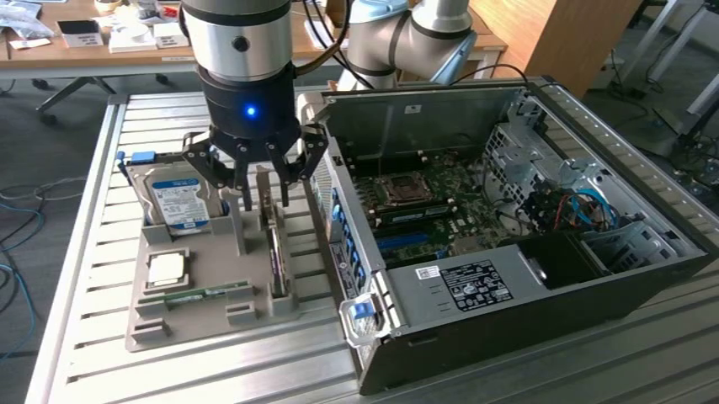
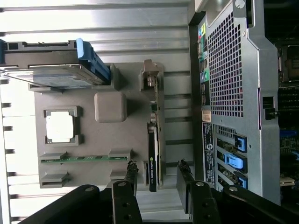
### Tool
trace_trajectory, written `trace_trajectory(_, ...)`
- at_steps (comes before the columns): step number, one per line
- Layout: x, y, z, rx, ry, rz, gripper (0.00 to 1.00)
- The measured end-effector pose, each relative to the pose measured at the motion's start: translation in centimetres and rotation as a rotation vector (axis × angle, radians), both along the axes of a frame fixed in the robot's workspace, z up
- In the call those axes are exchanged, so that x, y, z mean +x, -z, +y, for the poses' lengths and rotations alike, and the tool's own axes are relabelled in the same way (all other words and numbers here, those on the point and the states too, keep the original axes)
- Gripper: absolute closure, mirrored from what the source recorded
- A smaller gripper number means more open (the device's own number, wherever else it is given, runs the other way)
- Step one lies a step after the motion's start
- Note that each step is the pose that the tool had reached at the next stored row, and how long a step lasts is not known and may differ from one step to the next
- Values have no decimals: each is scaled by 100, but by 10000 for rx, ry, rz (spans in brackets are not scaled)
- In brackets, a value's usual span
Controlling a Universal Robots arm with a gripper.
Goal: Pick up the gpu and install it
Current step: 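Pick up the gpu and move the gpu toward the slot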
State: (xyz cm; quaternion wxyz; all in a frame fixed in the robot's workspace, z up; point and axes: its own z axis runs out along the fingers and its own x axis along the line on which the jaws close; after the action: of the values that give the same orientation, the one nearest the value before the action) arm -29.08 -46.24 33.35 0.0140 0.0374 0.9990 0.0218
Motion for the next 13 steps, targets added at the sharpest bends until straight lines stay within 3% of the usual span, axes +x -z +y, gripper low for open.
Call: trace_trajectory(13, 0, 68, 0, -1, 0, 1, 53)
